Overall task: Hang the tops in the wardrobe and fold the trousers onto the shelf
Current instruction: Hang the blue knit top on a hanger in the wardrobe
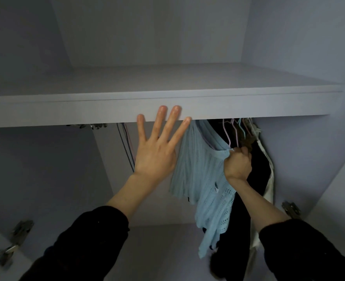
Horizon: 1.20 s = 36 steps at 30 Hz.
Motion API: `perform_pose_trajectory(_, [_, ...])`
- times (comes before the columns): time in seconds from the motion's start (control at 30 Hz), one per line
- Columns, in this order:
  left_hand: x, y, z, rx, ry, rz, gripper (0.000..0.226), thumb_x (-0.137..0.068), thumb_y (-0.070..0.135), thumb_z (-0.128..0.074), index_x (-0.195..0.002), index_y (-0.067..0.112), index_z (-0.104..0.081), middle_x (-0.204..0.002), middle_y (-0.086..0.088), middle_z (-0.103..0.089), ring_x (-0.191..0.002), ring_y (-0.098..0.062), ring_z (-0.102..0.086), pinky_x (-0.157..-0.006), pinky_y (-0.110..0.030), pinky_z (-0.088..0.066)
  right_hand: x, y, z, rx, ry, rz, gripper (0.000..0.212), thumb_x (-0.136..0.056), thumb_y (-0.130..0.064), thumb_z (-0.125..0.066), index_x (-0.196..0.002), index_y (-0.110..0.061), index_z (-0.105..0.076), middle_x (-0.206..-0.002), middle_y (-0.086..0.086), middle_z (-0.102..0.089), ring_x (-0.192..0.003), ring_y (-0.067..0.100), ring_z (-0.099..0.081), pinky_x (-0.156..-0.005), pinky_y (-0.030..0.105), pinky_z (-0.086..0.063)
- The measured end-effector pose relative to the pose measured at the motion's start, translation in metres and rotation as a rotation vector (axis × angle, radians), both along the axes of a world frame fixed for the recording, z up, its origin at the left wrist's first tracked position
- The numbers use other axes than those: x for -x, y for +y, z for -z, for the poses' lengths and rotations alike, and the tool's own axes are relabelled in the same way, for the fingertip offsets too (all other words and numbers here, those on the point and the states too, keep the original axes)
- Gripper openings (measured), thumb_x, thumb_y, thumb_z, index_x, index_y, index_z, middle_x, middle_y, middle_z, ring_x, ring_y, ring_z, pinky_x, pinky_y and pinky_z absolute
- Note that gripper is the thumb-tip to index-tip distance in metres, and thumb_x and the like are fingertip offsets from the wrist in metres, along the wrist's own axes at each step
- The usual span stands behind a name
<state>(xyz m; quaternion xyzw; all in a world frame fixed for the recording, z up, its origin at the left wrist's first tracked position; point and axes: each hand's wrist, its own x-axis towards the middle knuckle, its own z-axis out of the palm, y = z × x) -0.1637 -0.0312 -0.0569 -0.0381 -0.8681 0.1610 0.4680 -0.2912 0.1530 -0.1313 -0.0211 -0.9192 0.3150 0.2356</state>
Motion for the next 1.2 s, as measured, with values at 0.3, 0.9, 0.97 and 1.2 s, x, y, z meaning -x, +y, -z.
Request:
perform_pose_trajectory(0.3, [0.000,0.001,0.002,-0.005,0.008,-0.002,0.098,-0.074,0.005,-0.063,-0.150,0.022,-0.003,-0.158,-0.006,0.006,-0.142,-0.030,0.018,-0.108,-0.065,0.007,0.006,-0.007,-0.003,0.063,-0.085,0.006,0.022,-0.092,-0.003,-0.049,-0.108,0.003,-0.062,-0.121,0.019,-0.050,-0.112,0.038,-0.047,-0.075,0.044,-0.046])
perform_pose_trajectory(0.9, [-0.004,0.002,0.000,-0.028,-0.016,0.010,0.093,-0.076,0.001,-0.059,-0.151,0.021,-0.008,-0.156,-0.008,-0.002,-0.141,-0.029,0.022,-0.107,-0.063,0.010,0.006,0.051,0.001,-0.030,-0.221,0.131,0.025,-0.090,-0.004,-0.053,-0.111,0.009,-0.056,-0.122,0.025,-0.048,-0.109,0.040,-0.051,-0.081,0.043,-0.046])
perform_pose_trajectory(0.97, [-0.005,0.003,0.000,-0.032,-0.026,0.007,0.094,-0.075,0.000,-0.059,-0.151,0.022,-0.008,-0.156,-0.007,-0.002,-0.142,-0.029,0.020,-0.108,-0.062,0.011,0.008,0.053,-0.001,-0.009,-0.244,0.144,0.028,-0.090,-0.006,-0.053,-0.114,0.009,-0.053,-0.124,0.025,-0.046,-0.111,0.040,-0.049,-0.083,0.045,-0.046])
perform_pose_trajectory(1.2, [-0.008,0.005,-0.002,-0.037,-0.110,-0.039,0.099,-0.075,0.002,-0.059,-0.150,0.023,0.001,-0.157,-0.005,0.003,-0.141,-0.029,0.023,-0.108,-0.062,0.012,0.001,0.039,-0.006,0.017,-0.357,0.089,0.039,-0.091,-0.010,-0.053,-0.126,0.004,-0.046,-0.133,0.022,-0.040,-0.120,0.036,-0.043,-0.092,0.044,-0.043])
